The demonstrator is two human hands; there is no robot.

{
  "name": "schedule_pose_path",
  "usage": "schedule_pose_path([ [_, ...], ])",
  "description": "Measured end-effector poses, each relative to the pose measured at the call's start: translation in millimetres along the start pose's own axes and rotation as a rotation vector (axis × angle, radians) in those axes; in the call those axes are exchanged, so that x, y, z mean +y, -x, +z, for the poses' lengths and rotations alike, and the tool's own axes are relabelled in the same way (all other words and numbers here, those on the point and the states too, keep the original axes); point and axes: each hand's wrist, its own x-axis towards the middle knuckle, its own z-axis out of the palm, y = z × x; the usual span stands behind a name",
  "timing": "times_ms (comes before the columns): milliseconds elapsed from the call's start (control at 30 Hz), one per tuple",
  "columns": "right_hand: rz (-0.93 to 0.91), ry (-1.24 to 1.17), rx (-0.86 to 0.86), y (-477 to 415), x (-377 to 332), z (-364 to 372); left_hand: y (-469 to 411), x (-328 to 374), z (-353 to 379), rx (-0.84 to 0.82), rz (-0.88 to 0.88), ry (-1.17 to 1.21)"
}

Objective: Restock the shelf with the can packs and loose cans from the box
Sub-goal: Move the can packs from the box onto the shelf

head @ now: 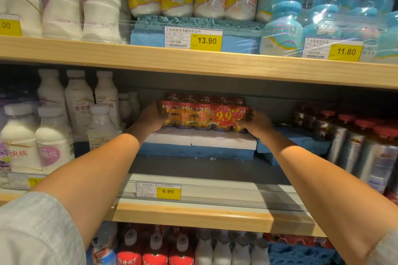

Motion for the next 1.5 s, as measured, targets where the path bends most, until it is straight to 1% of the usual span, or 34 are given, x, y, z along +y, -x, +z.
schedule_pose_path([
  [200, 0.016, 0.077, -0.070, 9.5, -17.3, -6.9, -0.9, 1.0, 1.5, -0.018, -0.003, -0.062],
  [333, 0.007, 0.104, -0.029, 18.8, -25.9, -9.3, 4.9, 8.2, -0.7, -0.014, -0.002, -0.089],
  [467, -0.037, 0.135, -0.004, 37.8, -36.2, -4.6, 18.0, 15.1, -5.5, 0.036, -0.001, -0.040],
  [600, -0.071, 0.170, 0.009, 32.3, -18.9, 7.6, 30.9, 18.9, -13.1, -0.033, 0.020, -0.045],
  [667, -0.033, 0.179, 0.014, 42.7, -27.2, 6.5, 41.6, 25.3, -20.9, -0.063, 0.040, -0.067],
  [767, -0.001, 0.207, 0.020, 76.4, -63.3, -5.0, 61.6, 41.5, -40.0, -0.090, 0.020, -0.082],
  [800, 0.017, 0.211, 0.016, 98.1, -86.4, -12.4, 68.6, 45.7, -46.7, -0.103, -0.003, -0.098],
  [900, 0.113, 0.231, -0.036, 144.1, -123.9, -27.6, 98.2, 51.4, -69.2, -0.256, -0.083, -0.266],
  [933, 0.154, 0.237, -0.046, 159.1, -132.1, -32.5, 109.8, 52.0, -77.3, -0.287, -0.079, -0.283],
  [1000, 0.177, 0.246, -0.026, 184.8, -144.7, -42.1, 131.1, 55.2, -94.8, -0.257, -0.026, -0.240],
  [1067, 0.155, 0.236, -0.010, 209.2, -160.4, -52.1, 147.5, 59.3, -111.6, -0.255, 0.033, -0.209],
  [1167, 0.059, 0.260, -0.029, 233.1, -181.9, -64.8, 164.6, 62.5, -130.5, -0.314, 0.110, -0.187],
  [1267, -0.002, 0.247, -0.050, 255.6, -192.2, -67.5, 183.9, 65.0, -143.7, -0.308, 0.162, -0.134],
  [1367, -0.026, 0.230, -0.073, 272.6, -197.6, -60.4, 201.8, 61.7, -157.5, -0.283, 0.158, -0.120],
  [1500, -0.022, 0.225, -0.150, 306.2, -197.0, -46.7, 234.4, 52.4, -173.0, -0.274, 0.133, -0.129],
])
